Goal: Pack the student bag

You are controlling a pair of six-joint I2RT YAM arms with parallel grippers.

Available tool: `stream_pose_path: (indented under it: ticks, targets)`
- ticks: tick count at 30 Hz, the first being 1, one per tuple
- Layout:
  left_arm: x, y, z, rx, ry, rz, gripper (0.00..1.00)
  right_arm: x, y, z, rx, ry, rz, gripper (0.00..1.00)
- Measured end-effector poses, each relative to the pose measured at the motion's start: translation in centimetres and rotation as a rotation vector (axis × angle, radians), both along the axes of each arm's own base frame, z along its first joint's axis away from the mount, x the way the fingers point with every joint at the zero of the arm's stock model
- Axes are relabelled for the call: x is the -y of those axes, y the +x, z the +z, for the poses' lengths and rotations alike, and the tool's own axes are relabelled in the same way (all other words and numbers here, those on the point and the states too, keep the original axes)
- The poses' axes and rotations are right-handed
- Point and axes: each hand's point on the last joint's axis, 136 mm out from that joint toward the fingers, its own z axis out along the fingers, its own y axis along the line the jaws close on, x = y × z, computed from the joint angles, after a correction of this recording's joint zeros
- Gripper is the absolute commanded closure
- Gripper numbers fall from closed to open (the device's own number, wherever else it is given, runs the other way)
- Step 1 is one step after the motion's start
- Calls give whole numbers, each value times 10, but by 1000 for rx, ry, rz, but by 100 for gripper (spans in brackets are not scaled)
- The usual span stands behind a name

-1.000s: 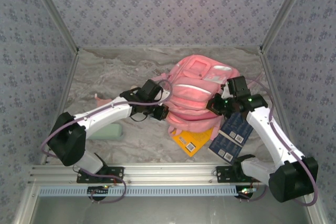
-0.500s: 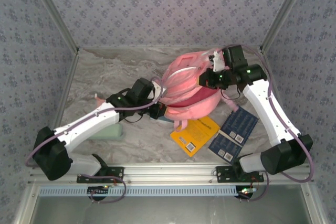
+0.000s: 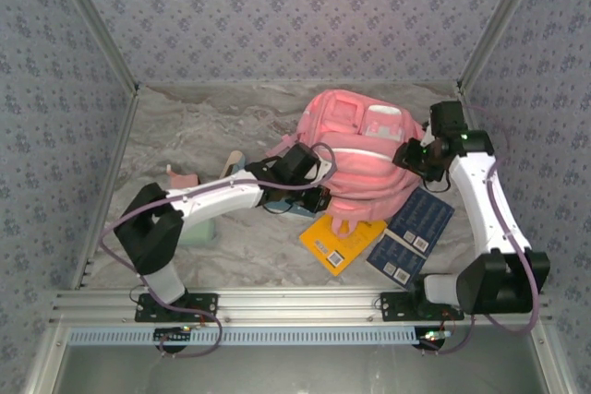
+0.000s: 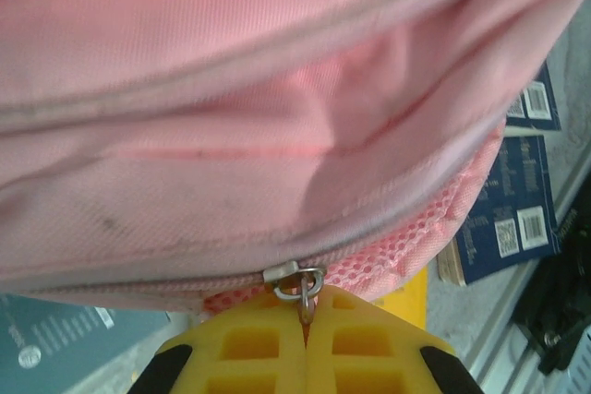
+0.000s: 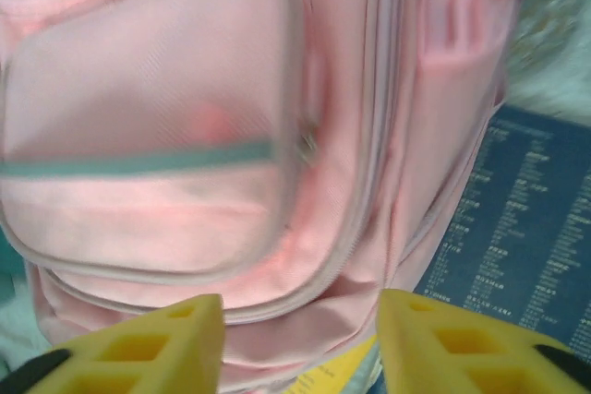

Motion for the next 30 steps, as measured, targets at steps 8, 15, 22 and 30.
stream_pose_path:
  ticks: [8,15,22,30]
  targets:
    - [16,-5,9,2,-24,-15,100,-18,-33,34,120,188,-162,49]
    - [21,-11,11,-5,-31,-19,100,-77,-70,-24,-63,473,-243,50]
    - [27,-14,12,-5,-44,-25,100,-104,-63,-52,-132,642,-355,52]
    - [29,-17,9,-9,-38,-32,100,-113,-52,-61,-150,680,-399,58]
